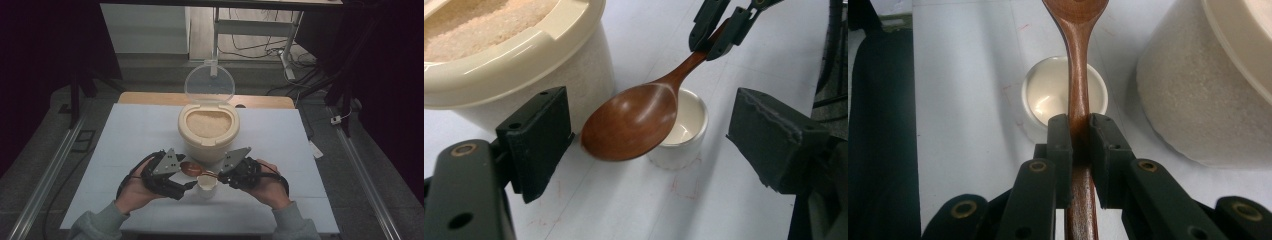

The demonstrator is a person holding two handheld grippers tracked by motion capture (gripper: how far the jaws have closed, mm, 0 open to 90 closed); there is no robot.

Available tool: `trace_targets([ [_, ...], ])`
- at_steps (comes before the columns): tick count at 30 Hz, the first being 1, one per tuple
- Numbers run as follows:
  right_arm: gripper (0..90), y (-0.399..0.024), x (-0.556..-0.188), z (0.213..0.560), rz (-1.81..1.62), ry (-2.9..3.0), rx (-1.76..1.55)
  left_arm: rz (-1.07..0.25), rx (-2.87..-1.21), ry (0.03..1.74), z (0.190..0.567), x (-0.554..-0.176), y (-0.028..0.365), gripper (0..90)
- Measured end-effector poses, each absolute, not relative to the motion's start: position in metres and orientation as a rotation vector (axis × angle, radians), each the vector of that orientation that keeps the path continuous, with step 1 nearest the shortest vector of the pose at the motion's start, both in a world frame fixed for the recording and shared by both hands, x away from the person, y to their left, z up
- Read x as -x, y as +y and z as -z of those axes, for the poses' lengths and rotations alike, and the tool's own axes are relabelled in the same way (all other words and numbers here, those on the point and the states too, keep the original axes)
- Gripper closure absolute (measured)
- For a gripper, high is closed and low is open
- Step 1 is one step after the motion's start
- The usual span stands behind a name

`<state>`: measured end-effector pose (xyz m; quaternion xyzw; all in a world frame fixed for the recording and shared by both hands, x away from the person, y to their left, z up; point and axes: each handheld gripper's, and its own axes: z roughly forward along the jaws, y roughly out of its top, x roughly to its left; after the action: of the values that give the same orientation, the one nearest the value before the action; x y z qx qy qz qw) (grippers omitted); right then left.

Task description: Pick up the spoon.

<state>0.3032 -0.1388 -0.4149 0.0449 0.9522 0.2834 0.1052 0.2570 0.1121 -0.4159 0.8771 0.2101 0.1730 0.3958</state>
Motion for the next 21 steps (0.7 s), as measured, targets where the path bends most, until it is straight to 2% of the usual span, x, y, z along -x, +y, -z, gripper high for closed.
trace_targets([
  [9, 80.1, -0.135, -0.302, 0.413, -0.83, 2.808, -0.131, -0.443, -2.226, 0.515, 0.414, -0.259, 0.109, 19.9],
  [21, 80.1, -0.13, -0.301, 0.414, -0.834, 2.81, -0.121, -0.443, -2.263, 0.457, 0.41, -0.262, 0.098, 26.8],
])
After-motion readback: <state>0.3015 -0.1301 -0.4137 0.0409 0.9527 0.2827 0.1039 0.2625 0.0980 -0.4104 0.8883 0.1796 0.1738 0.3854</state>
